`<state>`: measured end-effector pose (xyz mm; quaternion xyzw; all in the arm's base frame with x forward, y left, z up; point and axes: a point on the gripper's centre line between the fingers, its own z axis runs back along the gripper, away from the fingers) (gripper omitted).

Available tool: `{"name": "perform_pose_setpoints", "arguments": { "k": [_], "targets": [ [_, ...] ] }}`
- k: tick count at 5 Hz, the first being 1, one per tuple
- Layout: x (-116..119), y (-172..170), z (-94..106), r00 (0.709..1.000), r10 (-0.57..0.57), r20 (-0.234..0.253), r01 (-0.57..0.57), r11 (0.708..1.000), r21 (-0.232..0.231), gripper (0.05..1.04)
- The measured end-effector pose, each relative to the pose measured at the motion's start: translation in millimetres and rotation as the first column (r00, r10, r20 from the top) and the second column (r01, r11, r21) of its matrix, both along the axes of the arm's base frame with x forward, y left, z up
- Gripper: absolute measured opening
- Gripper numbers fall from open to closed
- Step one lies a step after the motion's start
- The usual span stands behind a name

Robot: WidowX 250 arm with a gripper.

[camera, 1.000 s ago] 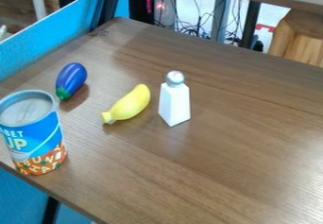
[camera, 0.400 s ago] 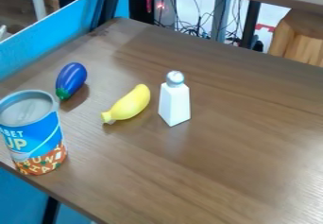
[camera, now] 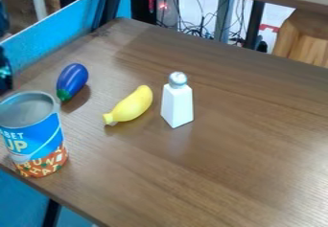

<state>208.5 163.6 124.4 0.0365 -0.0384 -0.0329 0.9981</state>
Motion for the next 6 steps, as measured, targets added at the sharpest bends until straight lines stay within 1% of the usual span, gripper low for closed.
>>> {"name": "perform_pose_setpoints", "arguments": {
  "k": [1, 2, 3, 4, 5, 6],
  "targets": [
    [5, -13, -12.6, 1.0, -0.005, -0.018, 0.005, 1.0, -0.024, 1.0],
    [6, -30, -16.4, 0.999, -0.018, -0.041, 0.015, 0.998, -0.062, 1.0],
    [-3, -62, -13.1, 0.995, -0.072, -0.067, 0.067, 0.994, -0.081, 1.0],
    [-10, -95, -12.9, 0.991, -0.111, -0.07, 0.104, 0.99, -0.098, 1.0],
    [-14, -141, -20.3, 0.982, -0.176, -0.076, 0.165, 0.977, -0.132, 1.0],
    [-13, -174, -26.1, 0.978, -0.199, -0.069, 0.184, 0.967, -0.176, 1.0]
  ]
}}
